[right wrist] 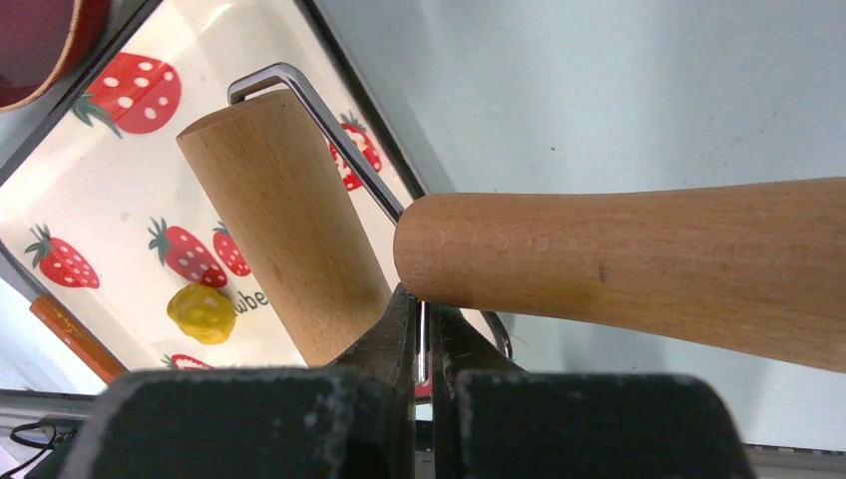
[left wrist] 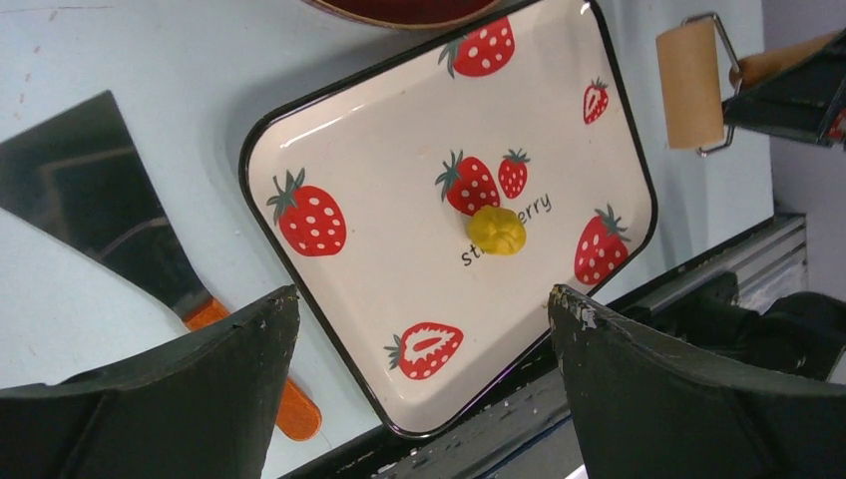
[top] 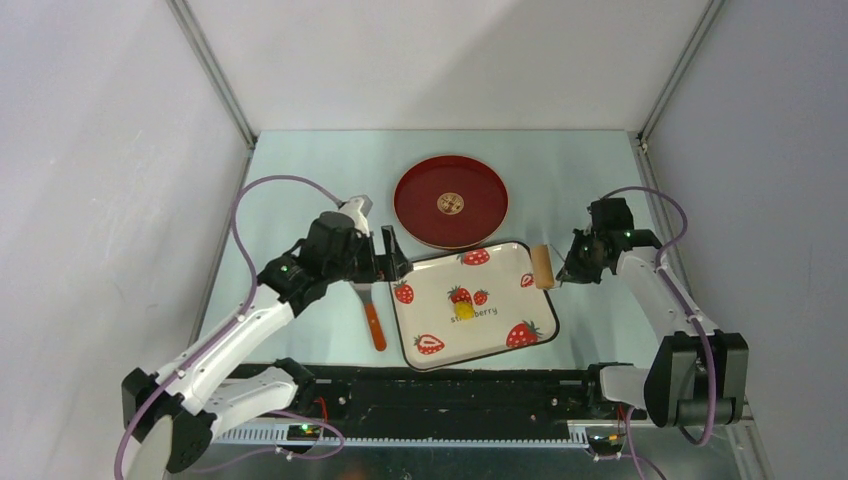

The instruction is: Roll out the dumpling wrappers from the dough

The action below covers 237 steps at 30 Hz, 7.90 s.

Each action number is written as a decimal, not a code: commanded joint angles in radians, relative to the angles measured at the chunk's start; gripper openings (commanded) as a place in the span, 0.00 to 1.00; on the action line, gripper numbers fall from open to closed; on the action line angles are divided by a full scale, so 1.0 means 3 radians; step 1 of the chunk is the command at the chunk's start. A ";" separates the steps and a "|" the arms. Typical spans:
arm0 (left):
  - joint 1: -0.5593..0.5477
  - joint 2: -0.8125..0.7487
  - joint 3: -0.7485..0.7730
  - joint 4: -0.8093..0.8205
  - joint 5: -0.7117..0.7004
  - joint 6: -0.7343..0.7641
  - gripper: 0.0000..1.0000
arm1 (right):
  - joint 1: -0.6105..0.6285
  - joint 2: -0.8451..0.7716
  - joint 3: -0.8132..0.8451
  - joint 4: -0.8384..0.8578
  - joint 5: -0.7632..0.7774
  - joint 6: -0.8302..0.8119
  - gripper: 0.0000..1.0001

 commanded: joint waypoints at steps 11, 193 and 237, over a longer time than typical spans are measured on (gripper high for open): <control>-0.0704 0.0849 0.0768 0.0079 0.0138 0.0801 1.00 | -0.0454 0.0121 0.0092 -0.0012 -0.0339 -0.0132 0.00; -0.1629 0.4676 0.4450 0.0213 0.0430 0.3125 0.00 | -0.1795 0.0207 0.0263 -0.0008 -0.1316 0.0167 0.54; -0.1229 0.1352 0.1092 0.0475 -0.0026 0.3343 0.00 | -0.0154 0.0336 0.0447 0.0372 -0.3187 0.0088 0.91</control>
